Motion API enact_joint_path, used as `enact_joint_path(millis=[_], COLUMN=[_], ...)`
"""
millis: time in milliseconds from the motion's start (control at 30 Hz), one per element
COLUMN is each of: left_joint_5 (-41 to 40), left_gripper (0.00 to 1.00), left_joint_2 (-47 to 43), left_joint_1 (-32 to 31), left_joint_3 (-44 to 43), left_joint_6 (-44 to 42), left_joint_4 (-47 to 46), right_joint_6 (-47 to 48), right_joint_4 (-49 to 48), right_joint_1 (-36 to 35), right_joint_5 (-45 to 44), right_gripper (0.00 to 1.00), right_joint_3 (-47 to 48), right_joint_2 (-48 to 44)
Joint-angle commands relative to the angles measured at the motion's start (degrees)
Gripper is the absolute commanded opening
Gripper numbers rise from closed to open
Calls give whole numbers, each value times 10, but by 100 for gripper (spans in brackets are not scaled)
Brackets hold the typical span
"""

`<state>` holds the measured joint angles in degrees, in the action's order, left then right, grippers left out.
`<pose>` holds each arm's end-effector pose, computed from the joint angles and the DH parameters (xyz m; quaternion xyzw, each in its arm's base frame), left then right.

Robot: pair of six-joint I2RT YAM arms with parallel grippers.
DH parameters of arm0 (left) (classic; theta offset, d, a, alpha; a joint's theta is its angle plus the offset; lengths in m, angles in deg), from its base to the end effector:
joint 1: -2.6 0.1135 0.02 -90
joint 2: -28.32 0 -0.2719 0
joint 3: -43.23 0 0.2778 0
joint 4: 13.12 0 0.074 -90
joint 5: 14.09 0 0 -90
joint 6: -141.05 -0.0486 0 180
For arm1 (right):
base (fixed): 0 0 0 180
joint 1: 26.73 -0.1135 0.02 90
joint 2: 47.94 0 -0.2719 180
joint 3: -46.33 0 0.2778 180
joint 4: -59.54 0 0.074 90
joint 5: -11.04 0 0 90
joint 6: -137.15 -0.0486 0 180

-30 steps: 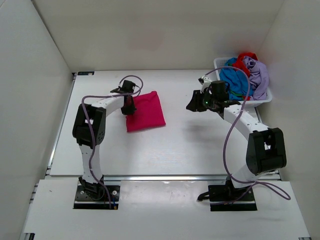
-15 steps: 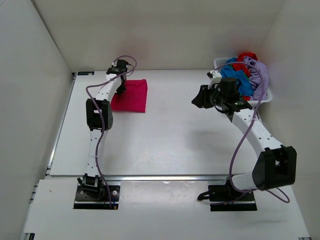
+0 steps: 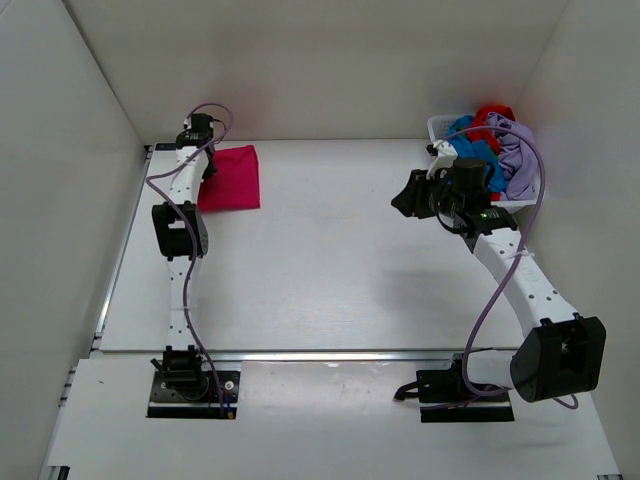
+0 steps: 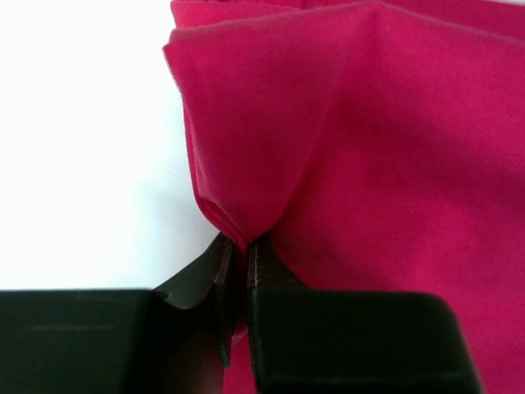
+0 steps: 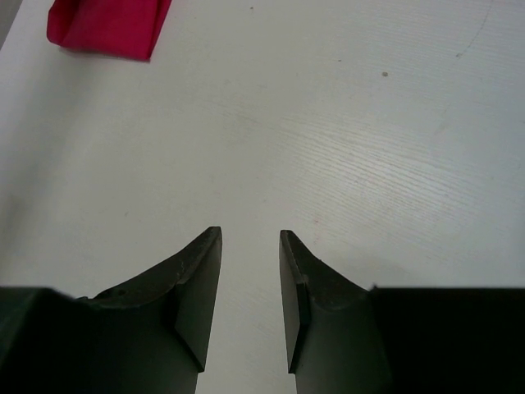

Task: Fold and stack the t-shirts
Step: Put the neatly folded tshirt into the corner of the board with the left arm

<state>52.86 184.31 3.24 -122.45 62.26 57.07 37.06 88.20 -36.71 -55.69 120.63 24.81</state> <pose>0.6004 0.0257 0.1676 -0.1484 0.9372 0.1694 0.2662 0.3145 0.0748 0.3266 -0.1044 0.8357 0.2585 0.4732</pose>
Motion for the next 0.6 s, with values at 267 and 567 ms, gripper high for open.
enact_joint_path(millis=[267,567], left_joint_5=[13,27], left_gripper=[3,15], left_joint_2=[6,51], left_joint_1=[74,108], left_joint_3=[-27,-64], left_joint_6=[-101,-112], left_joint_4=[-81,-100], right_joint_6=[-9,-27], right_joint_4=[30,54], right_joint_1=[-13,-57], right_joint_5=[-14,-24], right_gripper=[32,32], right_joint_3=[34,76], right_joint_2=[3,43])
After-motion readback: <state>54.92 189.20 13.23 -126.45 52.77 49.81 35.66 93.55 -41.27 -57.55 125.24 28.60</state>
